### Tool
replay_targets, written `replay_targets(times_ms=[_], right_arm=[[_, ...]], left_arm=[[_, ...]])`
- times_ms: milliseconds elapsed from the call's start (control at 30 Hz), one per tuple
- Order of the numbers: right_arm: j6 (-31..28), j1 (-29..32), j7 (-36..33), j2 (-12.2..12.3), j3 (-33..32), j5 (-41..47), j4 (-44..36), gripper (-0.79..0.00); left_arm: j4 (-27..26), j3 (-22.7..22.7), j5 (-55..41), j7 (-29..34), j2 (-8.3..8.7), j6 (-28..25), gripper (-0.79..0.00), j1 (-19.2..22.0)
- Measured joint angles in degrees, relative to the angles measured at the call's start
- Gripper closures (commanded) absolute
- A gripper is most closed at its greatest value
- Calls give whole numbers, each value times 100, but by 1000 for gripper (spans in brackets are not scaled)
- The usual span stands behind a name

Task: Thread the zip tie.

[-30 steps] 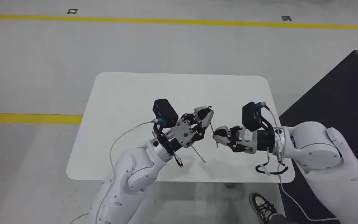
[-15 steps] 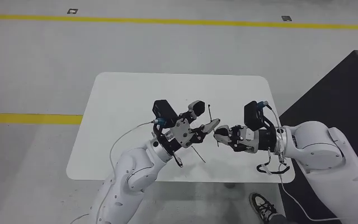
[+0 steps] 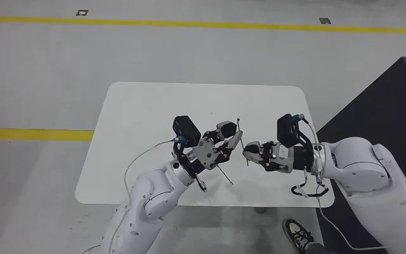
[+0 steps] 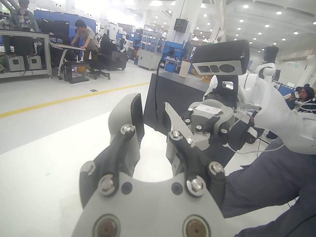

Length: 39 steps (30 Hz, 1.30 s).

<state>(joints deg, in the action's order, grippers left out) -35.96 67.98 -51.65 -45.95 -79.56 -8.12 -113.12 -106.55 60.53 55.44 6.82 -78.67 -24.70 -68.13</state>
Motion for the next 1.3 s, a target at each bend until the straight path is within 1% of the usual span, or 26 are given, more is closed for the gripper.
replay_targets(times_ms=[100,167,267,300,367,633,667,733,800,1067,1300], right_arm=[[-10,-7,4,3,6,11,7,0],[-8,-6,6,5,13,19,6,0],[-9,-7,9,7,27,17,-14,0],[-7,-11,8,7,33,15,-18,0],[2,-15,7,8,48,9,-21,0],[13,-15,7,17,44,-3,-14,0],[13,-9,7,19,44,-3,-12,0],[8,5,8,21,44,-4,-11,0],[6,17,8,25,38,-9,-18,0],[9,37,6,30,37,-14,-45,0],[88,120,86,22,117,-73,-16,0]], left_arm=[[1,-9,0,11,3,-8,-151,6],[6,-16,-5,19,4,-5,-163,13],[15,-35,-14,23,2,8,-151,40],[17,-41,-17,22,1,8,-142,50],[24,-56,-39,16,-2,9,-65,64],[31,-58,-39,9,3,15,-114,83],[33,-56,-37,10,5,14,-92,79],[33,-55,-33,10,9,11,-25,62],[35,-58,-32,12,10,11,0,57],[2,-69,-34,-6,14,-3,0,79],[-326,73,9,-147,28,23,0,107]])
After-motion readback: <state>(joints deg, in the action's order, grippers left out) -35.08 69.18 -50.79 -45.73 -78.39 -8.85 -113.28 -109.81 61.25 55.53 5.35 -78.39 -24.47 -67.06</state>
